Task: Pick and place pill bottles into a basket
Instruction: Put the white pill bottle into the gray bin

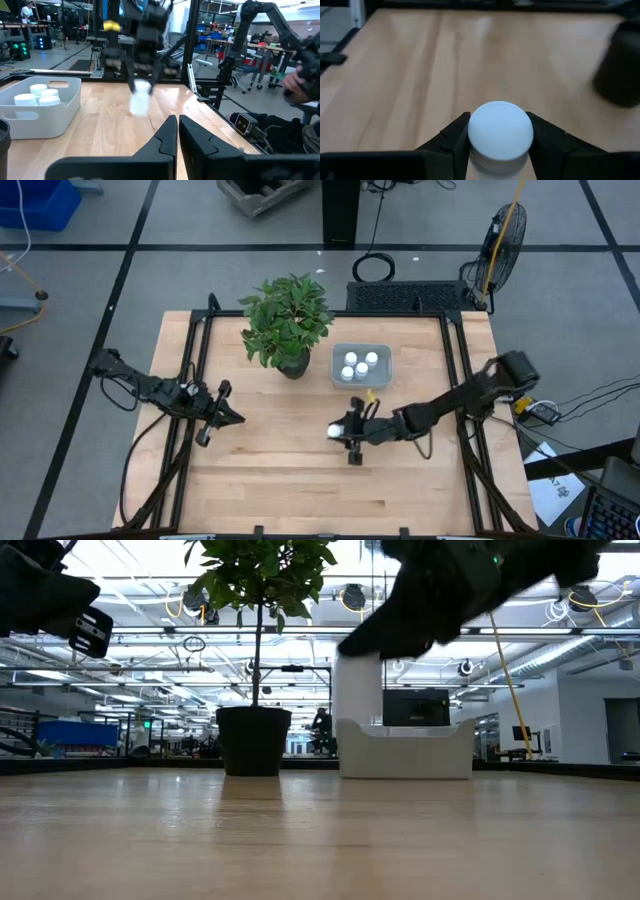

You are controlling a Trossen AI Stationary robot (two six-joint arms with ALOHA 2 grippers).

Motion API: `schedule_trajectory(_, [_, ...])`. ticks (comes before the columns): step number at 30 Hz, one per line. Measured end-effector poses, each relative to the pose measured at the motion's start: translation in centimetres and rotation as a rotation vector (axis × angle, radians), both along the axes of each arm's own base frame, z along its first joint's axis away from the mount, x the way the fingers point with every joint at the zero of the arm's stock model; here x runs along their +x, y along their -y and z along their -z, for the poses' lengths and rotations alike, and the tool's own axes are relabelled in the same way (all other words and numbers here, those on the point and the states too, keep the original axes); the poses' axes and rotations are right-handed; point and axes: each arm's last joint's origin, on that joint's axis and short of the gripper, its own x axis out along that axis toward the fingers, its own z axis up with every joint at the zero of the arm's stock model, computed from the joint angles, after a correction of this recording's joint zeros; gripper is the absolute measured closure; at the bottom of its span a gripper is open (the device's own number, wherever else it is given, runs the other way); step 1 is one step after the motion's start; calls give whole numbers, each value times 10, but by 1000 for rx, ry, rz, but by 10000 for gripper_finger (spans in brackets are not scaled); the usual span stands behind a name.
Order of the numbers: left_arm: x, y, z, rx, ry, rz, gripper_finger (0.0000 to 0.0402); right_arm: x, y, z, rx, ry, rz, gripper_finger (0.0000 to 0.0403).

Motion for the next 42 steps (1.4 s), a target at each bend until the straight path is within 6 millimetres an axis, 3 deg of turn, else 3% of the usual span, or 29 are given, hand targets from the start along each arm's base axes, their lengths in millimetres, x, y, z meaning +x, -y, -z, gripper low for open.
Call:
schedule_trajectory(6, [0,0,0,0,0,0,378,-26,17,-41,-150,14,158,256])
schedule_trajectory(11, [0,0,0,1,-1,0,378,-49,42,-48,-164,55,258,256])
schedule_trajectory(16, [0,0,0,1,-1,1,378,-73,72,-34,-164,86,421,256])
schedule_trajectory(22, [0,0,0,1,0,1,378,-86,102,-7,-89,84,474,256])
schedule_trajectory(28, [0,0,0,1,-1,1,378,-96,115,9,-63,43,543,256])
schedule_trajectory(42, [0,0,0,1,-1,0,378,-98,127,21,-16,-18,577,256])
